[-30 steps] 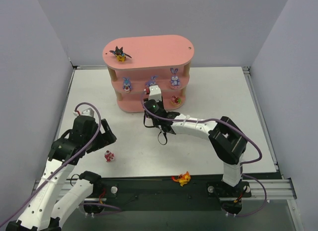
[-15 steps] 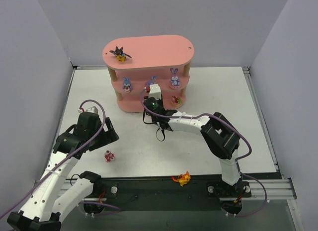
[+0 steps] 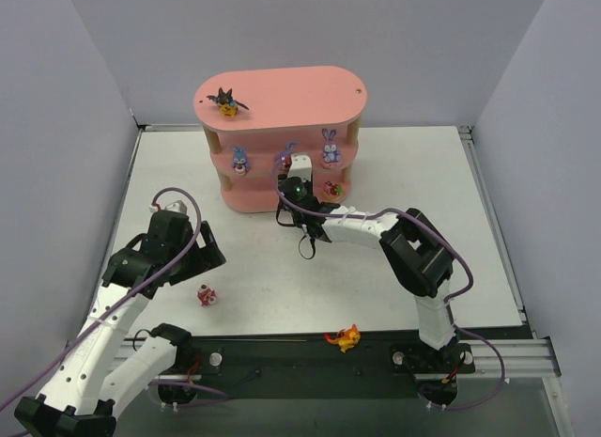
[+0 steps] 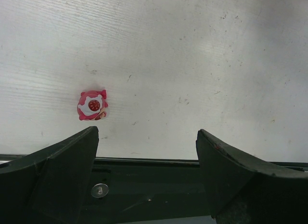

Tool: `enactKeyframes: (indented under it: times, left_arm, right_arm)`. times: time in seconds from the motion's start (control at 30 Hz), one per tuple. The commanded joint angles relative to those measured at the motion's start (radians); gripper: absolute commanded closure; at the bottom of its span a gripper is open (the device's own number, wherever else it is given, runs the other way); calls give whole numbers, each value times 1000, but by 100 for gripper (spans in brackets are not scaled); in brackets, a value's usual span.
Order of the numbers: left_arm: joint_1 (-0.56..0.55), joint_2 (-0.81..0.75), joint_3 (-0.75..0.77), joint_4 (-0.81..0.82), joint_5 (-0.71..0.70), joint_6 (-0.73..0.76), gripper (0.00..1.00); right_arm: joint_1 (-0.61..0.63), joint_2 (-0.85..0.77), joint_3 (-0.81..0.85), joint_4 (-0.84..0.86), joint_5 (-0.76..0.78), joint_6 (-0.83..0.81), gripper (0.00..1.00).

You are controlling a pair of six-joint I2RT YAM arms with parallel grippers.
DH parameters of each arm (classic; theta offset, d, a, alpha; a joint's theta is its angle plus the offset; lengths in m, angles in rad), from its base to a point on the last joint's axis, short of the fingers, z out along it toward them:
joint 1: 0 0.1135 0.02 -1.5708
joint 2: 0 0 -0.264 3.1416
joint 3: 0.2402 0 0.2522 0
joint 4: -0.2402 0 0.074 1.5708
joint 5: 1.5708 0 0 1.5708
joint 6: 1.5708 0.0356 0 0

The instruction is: Place and organize the plastic toys onto the shelf

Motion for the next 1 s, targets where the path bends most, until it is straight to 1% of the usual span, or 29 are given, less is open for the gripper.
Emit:
enactKeyframes:
  times: [0.0, 0.2, 0.3, 0.37, 0.4, 0.5, 0.53, 0.6, 0.8, 0.97]
  left_arm:
    - [-3, -5, 33, 25, 11, 7, 7]
    - [-3, -9, 33, 18, 11, 5, 7]
    - [-3, -9, 34, 15, 11, 5, 7]
    - [-3, -11, 36, 12, 11, 5, 7]
    - [-3, -11, 36, 12, 11, 5, 7]
    - [-1, -11, 34, 10, 11, 5, 7]
    - [-3, -11, 37, 10, 11, 7, 8]
    - [-1, -12, 36, 13, 13, 5, 7]
    - [-1, -9, 33, 16, 16, 4, 7]
    - [-1, -12, 28, 16, 17, 2, 7]
  right_arm:
    - [-8, 18, 36, 79, -4, 10, 97]
    - [-16, 38, 51, 82, -13, 14, 95]
    - [-18, 51, 65, 78, -16, 14, 92]
    - [-18, 58, 68, 76, -17, 16, 89]
    - [-18, 57, 70, 76, -20, 16, 84]
    - [-18, 49, 67, 79, -17, 14, 74]
    - [-18, 46, 64, 79, -15, 13, 68]
    - [-19, 38, 61, 82, -12, 10, 61]
    - [-18, 29, 59, 89, -6, -6, 54]
    - [-18, 23, 61, 89, -3, -9, 52]
